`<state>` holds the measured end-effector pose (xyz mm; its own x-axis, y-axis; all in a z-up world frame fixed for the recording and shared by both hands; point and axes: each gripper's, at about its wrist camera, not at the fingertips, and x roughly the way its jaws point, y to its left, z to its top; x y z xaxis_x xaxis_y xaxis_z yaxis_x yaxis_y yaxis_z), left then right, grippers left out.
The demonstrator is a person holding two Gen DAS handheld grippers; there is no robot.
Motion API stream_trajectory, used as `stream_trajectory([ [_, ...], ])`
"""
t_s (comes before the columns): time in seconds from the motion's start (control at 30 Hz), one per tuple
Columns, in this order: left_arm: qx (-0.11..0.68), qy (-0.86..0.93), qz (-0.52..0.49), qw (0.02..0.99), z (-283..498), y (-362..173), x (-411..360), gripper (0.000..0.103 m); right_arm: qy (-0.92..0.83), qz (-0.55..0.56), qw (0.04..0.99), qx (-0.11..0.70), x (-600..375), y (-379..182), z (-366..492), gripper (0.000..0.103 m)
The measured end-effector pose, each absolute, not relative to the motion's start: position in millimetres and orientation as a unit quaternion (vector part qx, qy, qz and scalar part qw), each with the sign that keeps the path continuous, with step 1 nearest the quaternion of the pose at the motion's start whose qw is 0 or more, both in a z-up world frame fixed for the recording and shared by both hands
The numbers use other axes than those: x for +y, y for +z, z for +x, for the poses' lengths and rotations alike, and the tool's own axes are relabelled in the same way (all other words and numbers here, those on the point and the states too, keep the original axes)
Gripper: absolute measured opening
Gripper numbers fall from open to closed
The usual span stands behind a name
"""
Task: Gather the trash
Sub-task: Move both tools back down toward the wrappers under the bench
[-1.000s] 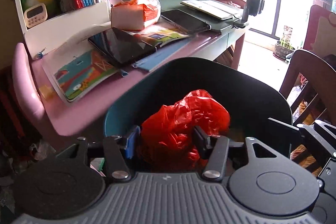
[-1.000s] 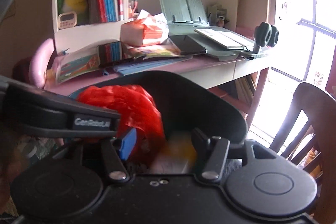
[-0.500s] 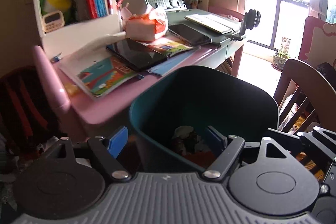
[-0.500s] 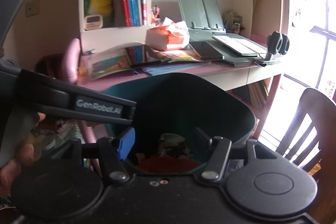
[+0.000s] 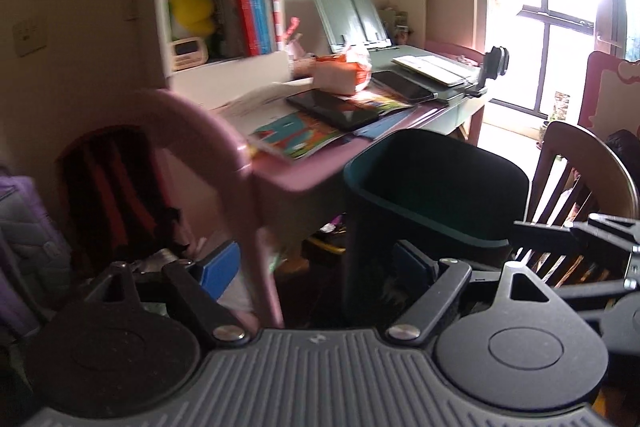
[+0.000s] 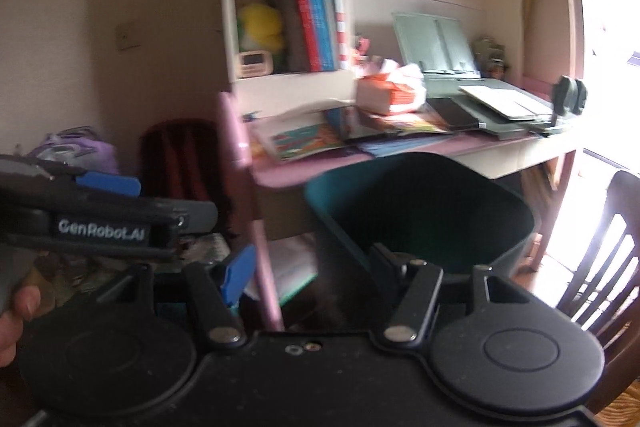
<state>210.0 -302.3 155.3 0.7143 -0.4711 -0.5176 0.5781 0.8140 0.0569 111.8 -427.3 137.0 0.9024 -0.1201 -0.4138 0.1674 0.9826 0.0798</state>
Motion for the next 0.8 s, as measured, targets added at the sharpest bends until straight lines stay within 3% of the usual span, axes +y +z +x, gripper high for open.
stream_trajectory([
  [0.17,0.249,-0.258,0.086,0.929,195,150,-234,0.088,-0.017,0.051,0.977,0.208,-387,133,109,0.065],
  [0.33,0.256,-0.225,0.069,0.938,181,134,-162,0.101,0.058,0.066,0.976,0.201,-344,115,112,0.068],
  [0.47,0.273,-0.192,0.053,0.941,178,109,-103,0.102,0.096,0.058,0.974,0.197,-305,90,121,0.069],
  [0.6,0.296,-0.161,0.029,0.941,187,68,-46,0.102,0.131,0.047,0.969,0.202,-266,56,137,0.07],
  [0.8,0.34,-0.156,-0.068,0.925,219,-19,36,0.103,0.168,-0.013,0.946,0.277,-198,-10,187,0.07],
])
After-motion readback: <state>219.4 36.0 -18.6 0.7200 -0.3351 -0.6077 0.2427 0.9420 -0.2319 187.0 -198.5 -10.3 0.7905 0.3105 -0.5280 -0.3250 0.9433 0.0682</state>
